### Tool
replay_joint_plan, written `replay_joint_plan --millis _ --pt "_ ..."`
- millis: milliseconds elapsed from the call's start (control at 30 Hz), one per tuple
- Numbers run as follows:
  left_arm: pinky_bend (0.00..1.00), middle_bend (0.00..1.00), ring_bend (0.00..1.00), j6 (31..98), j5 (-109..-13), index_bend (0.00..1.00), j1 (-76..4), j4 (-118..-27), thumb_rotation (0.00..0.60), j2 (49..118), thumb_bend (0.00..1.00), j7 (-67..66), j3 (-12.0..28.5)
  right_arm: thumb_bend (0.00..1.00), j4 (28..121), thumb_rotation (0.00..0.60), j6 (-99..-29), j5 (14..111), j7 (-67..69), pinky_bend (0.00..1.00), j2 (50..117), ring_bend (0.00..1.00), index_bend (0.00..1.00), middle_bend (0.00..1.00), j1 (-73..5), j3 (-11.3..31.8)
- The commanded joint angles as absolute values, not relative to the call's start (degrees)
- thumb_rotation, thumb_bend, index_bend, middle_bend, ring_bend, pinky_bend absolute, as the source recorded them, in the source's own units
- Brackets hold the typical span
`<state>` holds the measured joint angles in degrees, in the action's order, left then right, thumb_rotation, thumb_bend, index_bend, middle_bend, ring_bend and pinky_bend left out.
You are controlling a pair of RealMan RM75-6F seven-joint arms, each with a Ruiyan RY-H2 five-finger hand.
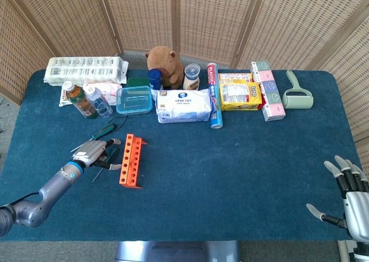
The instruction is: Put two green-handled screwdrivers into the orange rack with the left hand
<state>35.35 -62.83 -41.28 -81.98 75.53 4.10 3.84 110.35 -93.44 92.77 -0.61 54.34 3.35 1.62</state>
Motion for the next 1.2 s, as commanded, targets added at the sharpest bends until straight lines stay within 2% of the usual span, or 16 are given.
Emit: replay_joint_plan --millis 33,467,900,1067,1200 --pt "0.95 0.94 0.9 34.9 -62.2 0.17 -41.5 -81.3 0.164 76.2 0.11 3.6 3.5 0.0 110.4 0.5 -93.5 92.8 -0.5 0.0 54.2 0.0 0.14 0.05 3.4 1.6" --pt "0.95 0.94 0.9 31.9 -60.3 0.17 -40.7 -83.1 0.169 74.3 0.11 5.8 2.5 0.0 110.4 0.502 -93.8 93.2 -0.1 0.0 54.1 0.0 0.14 0.05 3.5 1.6" --pt "0.95 0.94 0.9 29.6 -69.1 0.17 -38.4 -88.3 0.169 68.3 0.12 13.1 1.3 0.0 110.4 0.498 -93.8 93.2 -0.3 0.0 54.2 0.0 0.14 0.05 3.6 1.5" --pt "0.95 0.94 0.9 30.5 -72.6 0.17 -37.4 -90.6 0.168 65.9 0.12 15.2 0.7 0.0 110.4 0.5 -93.9 93.2 -0.3 0.0 54.2 0.0 0.14 0.05 3.6 1.5" --pt "0.95 0.94 0.9 34.1 -77.5 0.17 -35.7 -91.8 0.164 64.4 0.12 18.6 0.5 0.0 110.4 0.5 -94.0 93.2 -0.2 0.0 54.2 0.0 0.14 0.05 3.6 1.6"
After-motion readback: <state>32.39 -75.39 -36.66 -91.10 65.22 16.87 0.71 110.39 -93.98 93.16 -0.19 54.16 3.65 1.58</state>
